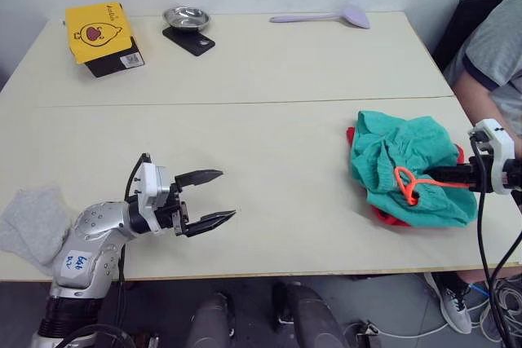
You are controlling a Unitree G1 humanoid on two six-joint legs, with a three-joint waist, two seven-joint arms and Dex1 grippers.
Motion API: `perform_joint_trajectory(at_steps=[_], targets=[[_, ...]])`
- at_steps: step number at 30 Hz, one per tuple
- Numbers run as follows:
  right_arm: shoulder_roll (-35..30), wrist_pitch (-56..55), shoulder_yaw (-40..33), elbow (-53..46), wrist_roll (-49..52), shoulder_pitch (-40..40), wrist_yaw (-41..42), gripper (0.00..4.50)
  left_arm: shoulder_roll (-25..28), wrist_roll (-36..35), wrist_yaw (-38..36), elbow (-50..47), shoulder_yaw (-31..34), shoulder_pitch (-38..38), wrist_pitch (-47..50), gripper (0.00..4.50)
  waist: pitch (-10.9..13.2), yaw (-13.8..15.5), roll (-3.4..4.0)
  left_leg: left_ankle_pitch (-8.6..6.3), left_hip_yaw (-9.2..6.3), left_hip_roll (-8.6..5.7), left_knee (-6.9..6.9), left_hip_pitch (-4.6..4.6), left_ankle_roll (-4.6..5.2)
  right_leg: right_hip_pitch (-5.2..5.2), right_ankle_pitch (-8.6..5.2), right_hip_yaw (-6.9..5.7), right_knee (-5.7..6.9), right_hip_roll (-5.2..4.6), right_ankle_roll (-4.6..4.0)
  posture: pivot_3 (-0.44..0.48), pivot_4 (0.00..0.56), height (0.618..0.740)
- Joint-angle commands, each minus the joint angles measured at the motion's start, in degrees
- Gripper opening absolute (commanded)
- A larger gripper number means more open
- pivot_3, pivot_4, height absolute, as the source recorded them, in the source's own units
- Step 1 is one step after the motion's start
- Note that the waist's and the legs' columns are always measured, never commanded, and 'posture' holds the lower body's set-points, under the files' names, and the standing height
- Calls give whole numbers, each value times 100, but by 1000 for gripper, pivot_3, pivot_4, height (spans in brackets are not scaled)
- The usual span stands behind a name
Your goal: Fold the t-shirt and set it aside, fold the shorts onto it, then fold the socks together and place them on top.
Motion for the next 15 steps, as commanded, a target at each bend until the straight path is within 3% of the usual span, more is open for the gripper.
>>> perform_joint_trajectory(at_steps=[1,5,9,12,15], targets=[[-489,-860,-960,-586,225,452,72,3117,89,-138,100,-219,292,127,86,4500,2,4,13,0,2,-1,-1,0,2,0,1,2,-1,0,2,0,150,740],[-479,-2248,-1847,-1165,452,1306,460,4492,218,36,133,-54,489,199,-5,4500,2,4,12,0,2,1,-1,5,1,3,3,4,-2,5,5,0,150,740],[-228,-3330,-2257,-1675,675,1583,768,4492,334,317,213,157,599,136,-251,4500,2,-37,13,2,26,8,-3,25,3,8,13,35,-2,22,16,0,150,740],[88,-3742,-2121,-2247,789,1586,872,4492,390,658,296,283,628,94,-601,4500,6,-48,5,3,62,21,-15,74,11,31,23,81,-9,43,18,0,150,740],[810,-3748,-1661,-3504,1094,1839,828,4492,544,869,303,342,646,150,-661,4500,2,-54,-5,8,74,33,-21,91,14,39,24,101,-12,58,19,0,150,740]])
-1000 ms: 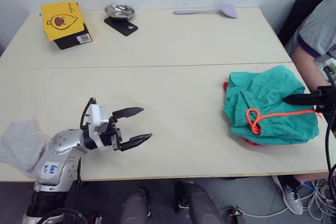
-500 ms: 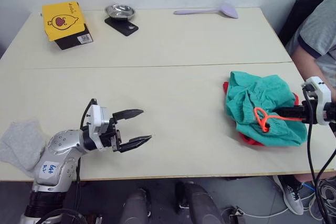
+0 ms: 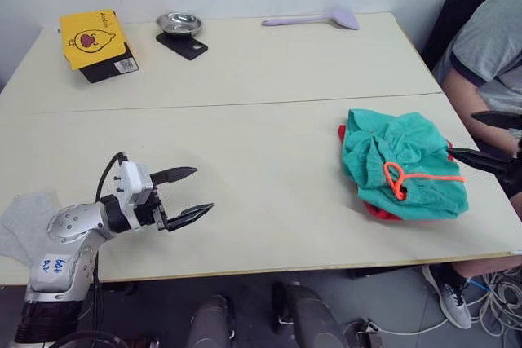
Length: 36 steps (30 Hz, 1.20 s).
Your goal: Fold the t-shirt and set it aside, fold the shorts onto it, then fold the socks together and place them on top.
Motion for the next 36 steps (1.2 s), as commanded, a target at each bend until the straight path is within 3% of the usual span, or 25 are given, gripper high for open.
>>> perform_joint_trajectory(at_steps=[1,5,10,16,22,28,32,36], targets=[[752,-142,479,-1516,398,360,-48,4492,225,231,36,27,183,36,-219,4500,-7,-4,-11,2,1,8,-2,4,-4,1,0,3,0,6,0,0,150,740],[1554,-686,1141,-2244,172,949,-86,4492,303,571,86,12,185,243,-619,4500,-7,38,-11,-2,7,17,-11,0,-13,-10,11,5,9,8,-19,0,150,740],[2139,-1578,1770,-1799,-354,1053,-126,4492,248,985,373,-51,212,660,-1027,4500,-13,37,-20,-18,32,6,2,-5,-11,-20,12,25,14,-5,-19,0,150,740],[2598,-2141,1866,-1035,-784,739,-759,4492,216,1057,613,-225,253,920,-1018,4500,-17,21,-27,-32,42,5,4,1,9,-23,14,31,18,-8,-23,0,150,740],[2896,-2006,1840,-1260,-708,824,-1388,4492,70,902,902,-399,405,1076,-945,4500,-17,23,-27,-24,39,7,4,11,9,-27,15,39,40,-2,-35,0,150,740],[2874,-1782,1995,-1704,-312,1027,-1138,4492,56,-580,974,-1058,1454,1659,362,4500,-17,-12,-28,-25,39,11,3,9,8,-28,15,40,42,0,-35,0,150,740],[2849,-1848,2144,-2090,-125,1149,-875,4492,-469,-820,1344,-1110,2799,2844,363,4500,-18,-113,-28,-28,40,12,1,10,7,-29,15,40,41,0,-35,0,150,740],[2903,-1766,2213,-2416,167,1346,-679,4492,-1013,-1007,1646,-909,3732,3552,275,4500,-21,-112,-56,-34,36,14,8,11,5,-30,9,38,37,5,-43,0,150,740]])
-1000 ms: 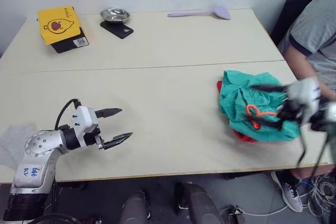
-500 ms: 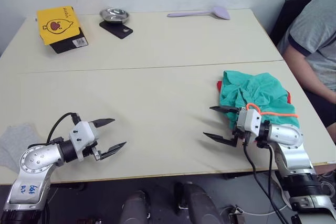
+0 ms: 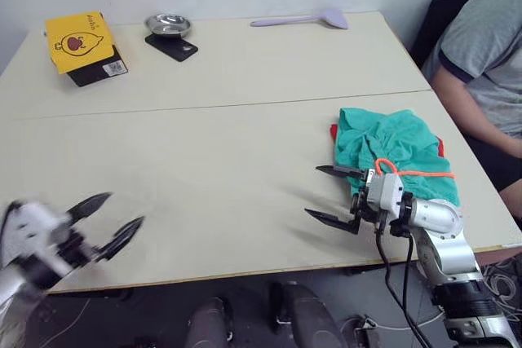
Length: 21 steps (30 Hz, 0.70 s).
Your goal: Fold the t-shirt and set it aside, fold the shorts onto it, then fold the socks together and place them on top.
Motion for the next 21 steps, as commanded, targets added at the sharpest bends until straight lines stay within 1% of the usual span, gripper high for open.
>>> perform_joint_trajectory(at_steps=[1,3,6,8,11,13,16,18,20,21], targets=[[68,62,74,-516,511,149,222,4492,-366,-331,321,156,958,474,-113,4500,-5,16,-15,0,0,-1,1,-2,0,0,-2,0,-4,0,-3,0,150,740],[78,251,117,-744,734,258,235,4492,-533,-514,498,327,1278,713,80,4500,-10,36,-24,-10,-4,-3,0,-3,-16,3,-7,-1,-19,0,-10,0,150,740],[44,541,228,-1179,991,397,301,4492,-761,-786,1003,904,1788,1110,624,4500,-18,28,-36,-15,-8,-4,-1,-8,-14,5,-7,-2,-38,1,-9,0,150,740],[11,669,237,-1316,1072,414,338,4492,-788,-880,1094,1043,1910,1228,769,4500,-24,18,-51,-22,-8,-3,-2,-9,-6,4,-7,-2,-45,1,-9,0,150,740],[-79,680,247,-1450,1065,306,489,4492,-721,-1798,1215,1252,2298,1418,1662,4500,-39,14,-86,-31,-8,-3,-1,-12,-6,3,-9,-4,-53,1,-12,0,150,740],[-123,705,239,-1478,1046,231,511,4492,-615,-2177,1211,1197,2370,1481,2050,4500,-48,14,-101,-35,-10,-2,-1,-12,-5,4,-14,-6,-62,1,-22,0,150,740],[-146,746,232,-1402,994,36,495,4492,-241,-2190,1583,1126,2336,1324,2418,4500,-54,29,-111,-37,-15,-3,-2,-12,-2,2,-38,-9,-84,1,-69,0,150,740],[-133,769,244,-1349,969,-62,488,4492,-41,-2322,1781,1114,2369,1188,2636,4500,-54,28,-111,-37,-17,-4,-3,-13,-2,12,-38,-9,-89,1,-72,0,150,740],[-110,798,244,-1281,953,-189,453,4492,238,-2620,2246,1045,2412,1045,3155,4500,-55,24,-111,-40,-16,-3,-6,-12,3,20,-34,-9,-90,-3,-71,0,150,740],[-157,812,220,-1244,964,-234,504,4492,436,-2951,2469,1002,2406,973,3579,4500,-56,21,-113,-42,-16,-2,-6,-11,4,22,-31,-9,-90,-4,-67,0,150,740]])
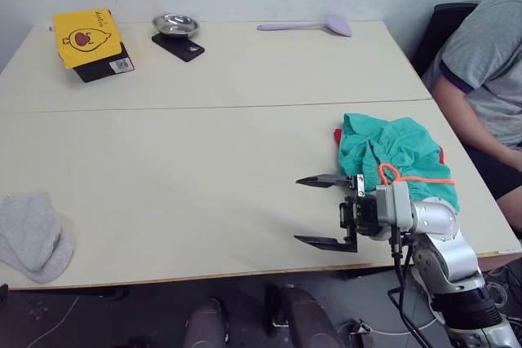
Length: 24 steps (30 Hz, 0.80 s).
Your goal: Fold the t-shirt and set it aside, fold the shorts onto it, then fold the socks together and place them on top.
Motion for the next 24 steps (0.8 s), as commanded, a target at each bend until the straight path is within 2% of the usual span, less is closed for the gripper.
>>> perform_joint_trajectory(at_steps=[1,4,12,16,19,22,24], targets=[[-127,56,-135,22,55,-167,77,4492,509,-795,663,-253,208,-133,1038,4500,-3,-4,-5,-3,1,1,-1,-1,0,0,2,0,1,-1,3,0,150,740],[-246,83,-200,130,70,-223,195,4492,815,-1059,1087,-248,143,-278,1626,4500,-2,-2,-2,-13,2,1,1,2,-3,-4,29,-3,27,-10,48,0,150,740],[-307,161,-269,277,-46,-469,19,4492,1127,-1039,2132,108,-190,-1083,2550,4500,2,-13,7,-7,6,11,3,17,-10,-29,1,-8,94,-1,2,0,150,740],[-318,278,-375,226,-56,-523,-129,4492,1016,-1014,2355,89,-142,-1197,2739,4500,0,-22,40,-2,5,10,5,26,-17,-28,0,-6,100,0,2,0,150,740],[-360,385,-410,142,-43,-541,-188,4492,929,-1296,2318,134,155,-1329,2714,4500,0,-25,42,-1,5,8,5,28,-25,-27,0,-5,101,0,2,0,150,740],[-381,469,-421,105,-11,-540,-226,4492,1136,-1692,2272,462,439,-1383,2992,4500,0,-16,40,0,3,8,7,28,-27,-27,0,-5,103,0,2,0,150,740],[-407,496,-413,101,2,-550,-189,4492,1355,-1569,2276,764,498,-1375,3062,4500,-1,-8,39,0,2,8,7,27,-28,-27,0,-5,102,0,2,0,150,740]])
